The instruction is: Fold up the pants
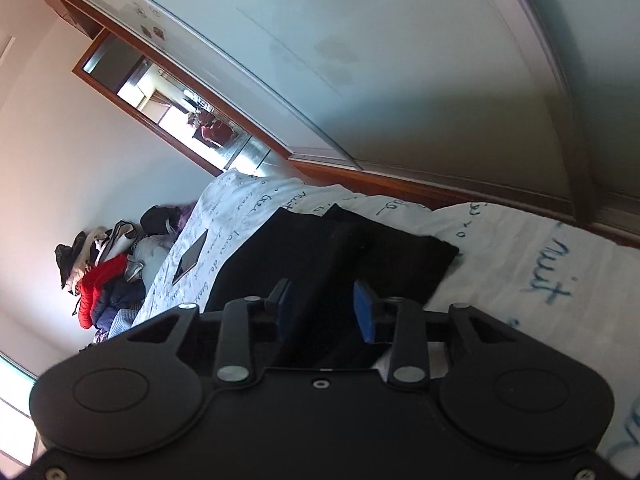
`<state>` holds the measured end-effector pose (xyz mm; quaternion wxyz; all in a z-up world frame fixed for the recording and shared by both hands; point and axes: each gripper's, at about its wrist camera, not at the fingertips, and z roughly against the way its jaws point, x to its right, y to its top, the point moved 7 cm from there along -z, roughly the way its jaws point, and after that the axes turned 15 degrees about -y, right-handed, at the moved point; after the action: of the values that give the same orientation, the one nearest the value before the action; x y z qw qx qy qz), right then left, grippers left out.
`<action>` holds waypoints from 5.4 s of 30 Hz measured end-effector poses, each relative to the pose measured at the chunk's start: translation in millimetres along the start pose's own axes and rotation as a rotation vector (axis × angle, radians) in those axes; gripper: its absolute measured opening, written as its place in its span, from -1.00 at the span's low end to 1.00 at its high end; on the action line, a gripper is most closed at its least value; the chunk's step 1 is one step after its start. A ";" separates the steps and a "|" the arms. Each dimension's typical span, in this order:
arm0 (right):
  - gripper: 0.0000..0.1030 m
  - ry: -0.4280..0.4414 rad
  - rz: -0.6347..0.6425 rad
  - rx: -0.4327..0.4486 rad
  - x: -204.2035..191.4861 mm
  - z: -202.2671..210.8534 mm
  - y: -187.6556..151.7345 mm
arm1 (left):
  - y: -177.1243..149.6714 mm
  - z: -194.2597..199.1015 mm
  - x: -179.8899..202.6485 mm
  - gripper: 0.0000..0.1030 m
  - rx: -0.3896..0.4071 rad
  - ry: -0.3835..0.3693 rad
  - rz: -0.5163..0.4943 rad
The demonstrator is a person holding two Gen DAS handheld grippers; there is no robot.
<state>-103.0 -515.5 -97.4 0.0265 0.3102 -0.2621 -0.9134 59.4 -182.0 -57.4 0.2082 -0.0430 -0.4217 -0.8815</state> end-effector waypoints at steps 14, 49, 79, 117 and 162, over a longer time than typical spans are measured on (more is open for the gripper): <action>-0.90 -0.047 0.144 0.138 12.6 48.0 5.0 | -16.0 -36.2 1.5 -0.05 -0.088 0.048 -0.049; -0.55 0.331 1.464 -0.114 -243.7 -28.1 -212.8 | -25.6 41.8 -59.4 0.35 0.002 0.243 0.137; -0.98 0.234 1.607 0.230 -257.9 -27.7 -214.4 | -7.9 55.4 -88.8 0.38 0.053 0.265 0.167; 1.00 0.229 1.279 0.069 -183.2 -11.1 -215.4 | 32.7 -16.8 -166.5 -0.88 -0.375 0.088 -0.640; 1.00 0.228 1.276 0.070 -183.1 -11.6 -215.1 | 25.4 7.6 -200.7 0.15 -0.154 0.299 -0.046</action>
<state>76.0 -296.9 -110.5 0.5814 0.1893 -0.4201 -0.6705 251.4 -124.0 -84.5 0.2445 0.0821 -0.3180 -0.9123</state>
